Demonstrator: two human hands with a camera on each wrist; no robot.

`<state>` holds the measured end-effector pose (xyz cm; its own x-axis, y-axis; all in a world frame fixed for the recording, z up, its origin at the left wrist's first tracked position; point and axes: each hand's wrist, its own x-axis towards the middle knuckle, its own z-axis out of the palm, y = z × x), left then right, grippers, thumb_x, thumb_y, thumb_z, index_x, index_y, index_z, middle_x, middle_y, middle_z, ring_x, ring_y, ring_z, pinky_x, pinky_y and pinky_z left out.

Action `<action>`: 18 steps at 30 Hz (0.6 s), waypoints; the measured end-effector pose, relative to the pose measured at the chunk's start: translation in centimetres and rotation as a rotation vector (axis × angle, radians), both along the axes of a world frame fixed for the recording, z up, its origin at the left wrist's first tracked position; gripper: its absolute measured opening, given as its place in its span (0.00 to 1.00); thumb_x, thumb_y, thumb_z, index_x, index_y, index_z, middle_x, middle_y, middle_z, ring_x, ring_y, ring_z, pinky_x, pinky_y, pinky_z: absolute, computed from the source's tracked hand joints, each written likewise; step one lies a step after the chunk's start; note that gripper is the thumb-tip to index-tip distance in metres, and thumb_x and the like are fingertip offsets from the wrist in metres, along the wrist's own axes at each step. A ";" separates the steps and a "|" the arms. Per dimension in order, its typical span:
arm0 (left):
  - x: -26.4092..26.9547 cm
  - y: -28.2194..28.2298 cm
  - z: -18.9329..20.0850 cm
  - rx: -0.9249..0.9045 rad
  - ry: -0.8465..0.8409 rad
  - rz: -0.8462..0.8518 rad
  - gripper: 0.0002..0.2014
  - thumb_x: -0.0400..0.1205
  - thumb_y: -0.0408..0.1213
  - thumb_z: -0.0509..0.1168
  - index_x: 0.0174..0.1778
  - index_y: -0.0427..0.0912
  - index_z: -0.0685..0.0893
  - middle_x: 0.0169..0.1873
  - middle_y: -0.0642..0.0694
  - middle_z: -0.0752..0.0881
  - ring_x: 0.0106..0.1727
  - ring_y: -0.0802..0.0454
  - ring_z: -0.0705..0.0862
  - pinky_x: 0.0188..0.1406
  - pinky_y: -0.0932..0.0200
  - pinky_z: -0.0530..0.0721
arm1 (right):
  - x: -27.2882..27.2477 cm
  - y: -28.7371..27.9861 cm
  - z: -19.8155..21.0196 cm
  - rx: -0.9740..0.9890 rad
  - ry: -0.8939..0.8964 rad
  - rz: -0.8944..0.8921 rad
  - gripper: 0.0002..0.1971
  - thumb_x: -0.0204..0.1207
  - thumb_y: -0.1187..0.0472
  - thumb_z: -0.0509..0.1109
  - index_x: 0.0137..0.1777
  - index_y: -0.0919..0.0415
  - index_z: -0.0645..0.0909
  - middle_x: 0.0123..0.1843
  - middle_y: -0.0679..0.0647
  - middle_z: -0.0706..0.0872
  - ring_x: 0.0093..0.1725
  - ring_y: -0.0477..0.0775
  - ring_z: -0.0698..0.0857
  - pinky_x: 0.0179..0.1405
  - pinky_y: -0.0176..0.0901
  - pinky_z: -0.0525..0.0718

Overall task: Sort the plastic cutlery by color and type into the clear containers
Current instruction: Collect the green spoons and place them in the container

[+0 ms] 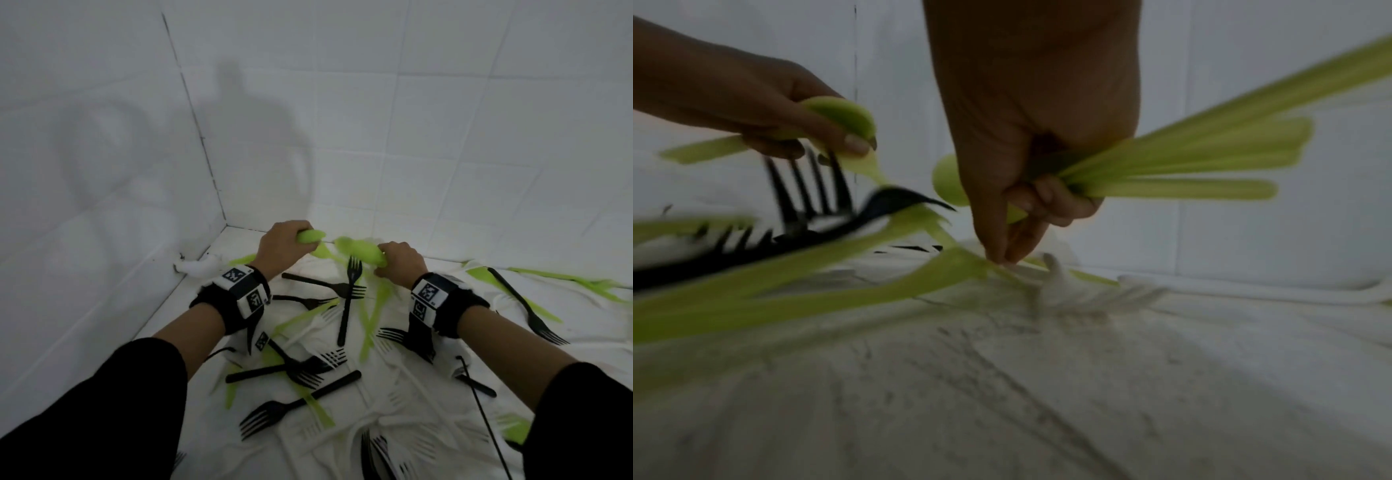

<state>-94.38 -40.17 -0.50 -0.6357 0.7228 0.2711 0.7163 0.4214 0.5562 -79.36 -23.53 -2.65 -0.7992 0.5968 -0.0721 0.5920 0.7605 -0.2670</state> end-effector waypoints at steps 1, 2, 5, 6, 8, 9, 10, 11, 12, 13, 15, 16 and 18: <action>-0.2 0.0 0.3 0.084 -0.089 0.003 0.06 0.75 0.46 0.71 0.40 0.48 0.84 0.35 0.52 0.84 0.38 0.56 0.79 0.36 0.61 0.70 | 0.0 -0.1 0.0 -0.020 0.031 -0.004 0.23 0.73 0.60 0.72 0.68 0.61 0.76 0.65 0.62 0.81 0.66 0.64 0.78 0.57 0.50 0.76; -0.2 -0.1 0.8 0.161 -0.160 0.008 0.06 0.75 0.45 0.71 0.36 0.49 0.82 0.31 0.52 0.82 0.33 0.61 0.78 0.33 0.64 0.71 | 0.2 -0.2 0.1 -0.039 0.059 -0.005 0.22 0.73 0.61 0.71 0.67 0.60 0.77 0.63 0.62 0.82 0.65 0.64 0.78 0.55 0.50 0.77; -0.5 0.3 2.0 0.335 -0.425 0.034 0.07 0.81 0.39 0.66 0.37 0.45 0.77 0.33 0.51 0.84 0.25 0.69 0.80 0.22 0.71 0.72 | 0.5 -0.3 0.2 -0.092 0.050 -0.016 0.22 0.70 0.62 0.73 0.65 0.59 0.79 0.61 0.62 0.84 0.62 0.64 0.80 0.53 0.49 0.78; -0.6 0.3 2.3 0.398 -0.556 0.042 0.06 0.82 0.38 0.64 0.40 0.43 0.76 0.37 0.50 0.86 0.27 0.68 0.83 0.22 0.69 0.75 | 0.5 -0.4 0.2 -0.106 0.034 -0.004 0.23 0.69 0.61 0.74 0.66 0.59 0.79 0.61 0.62 0.84 0.62 0.64 0.81 0.53 0.49 0.78; -0.7 0.7 2.9 0.508 -0.771 0.038 0.06 0.84 0.39 0.61 0.44 0.40 0.75 0.38 0.49 0.87 0.28 0.60 0.87 0.23 0.68 0.78 | 0.7 -0.2 0.2 -0.116 0.036 -0.001 0.23 0.69 0.60 0.75 0.65 0.59 0.80 0.60 0.62 0.84 0.62 0.63 0.81 0.52 0.48 0.78; -0.9 0.7 3.1 0.549 -0.825 0.043 0.07 0.85 0.39 0.60 0.44 0.40 0.76 0.36 0.49 0.86 0.27 0.57 0.87 0.24 0.67 0.80 | 0.6 -0.3 0.2 -0.112 0.038 -0.001 0.22 0.69 0.59 0.75 0.63 0.60 0.80 0.60 0.62 0.84 0.61 0.63 0.81 0.51 0.48 0.78; -1.0 0.9 3.2 0.567 -0.850 0.046 0.09 0.85 0.40 0.60 0.41 0.40 0.76 0.34 0.49 0.84 0.25 0.56 0.86 0.25 0.66 0.81 | 0.6 -0.3 0.2 -0.107 0.035 -0.013 0.21 0.69 0.59 0.75 0.62 0.61 0.80 0.60 0.62 0.84 0.61 0.63 0.82 0.50 0.47 0.78; -1.0 1.5 3.3 0.566 -0.855 0.047 0.10 0.85 0.40 0.61 0.38 0.40 0.76 0.32 0.48 0.82 0.23 0.56 0.84 0.26 0.64 0.82 | 0.8 -0.1 0.1 -0.104 0.023 -0.036 0.21 0.69 0.58 0.75 0.62 0.63 0.80 0.61 0.63 0.84 0.61 0.63 0.82 0.49 0.46 0.78; -1.2 1.5 3.4 0.569 -0.854 0.050 0.12 0.84 0.40 0.61 0.36 0.40 0.76 0.30 0.48 0.80 0.22 0.56 0.83 0.27 0.62 0.83 | 0.7 -0.2 0.2 -0.106 0.004 -0.051 0.21 0.70 0.58 0.75 0.62 0.65 0.79 0.61 0.63 0.83 0.61 0.63 0.81 0.49 0.46 0.77; -1.3 1.7 3.4 0.570 -0.866 0.035 0.12 0.84 0.39 0.62 0.35 0.40 0.75 0.28 0.48 0.78 0.22 0.55 0.83 0.29 0.60 0.85 | 0.7 -0.2 0.2 -0.119 -0.014 -0.073 0.22 0.70 0.57 0.75 0.62 0.66 0.78 0.62 0.64 0.82 0.62 0.63 0.81 0.50 0.47 0.77; -1.3 2.5 3.2 0.572 -0.908 0.010 0.13 0.84 0.37 0.62 0.34 0.40 0.74 0.25 0.48 0.75 0.22 0.55 0.84 0.28 0.59 0.87 | 1.0 -0.1 0.1 -0.133 -0.033 -0.110 0.24 0.72 0.57 0.74 0.64 0.68 0.76 0.64 0.64 0.80 0.64 0.63 0.80 0.54 0.48 0.78; -1.4 2.9 3.0 0.553 -0.901 0.021 0.12 0.84 0.36 0.63 0.34 0.40 0.73 0.26 0.47 0.74 0.20 0.56 0.83 0.24 0.61 0.86 | 1.0 0.0 0.1 -0.137 -0.023 -0.119 0.23 0.73 0.58 0.73 0.64 0.68 0.75 0.65 0.64 0.79 0.65 0.63 0.79 0.55 0.48 0.77; -1.5 3.9 2.5 0.400 -0.794 0.092 0.12 0.83 0.35 0.64 0.33 0.40 0.73 0.28 0.47 0.73 0.14 0.60 0.77 0.15 0.67 0.77 | 1.4 0.2 0.0 -0.156 0.014 -0.144 0.22 0.74 0.59 0.71 0.64 0.69 0.74 0.65 0.65 0.79 0.64 0.64 0.79 0.54 0.47 0.77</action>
<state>-95.90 -36.26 2.01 -0.7940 0.6056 -0.0525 0.0308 0.1263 0.9915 -77.97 -23.36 -2.61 -0.7076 0.6876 -0.1626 0.6874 0.6167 -0.3836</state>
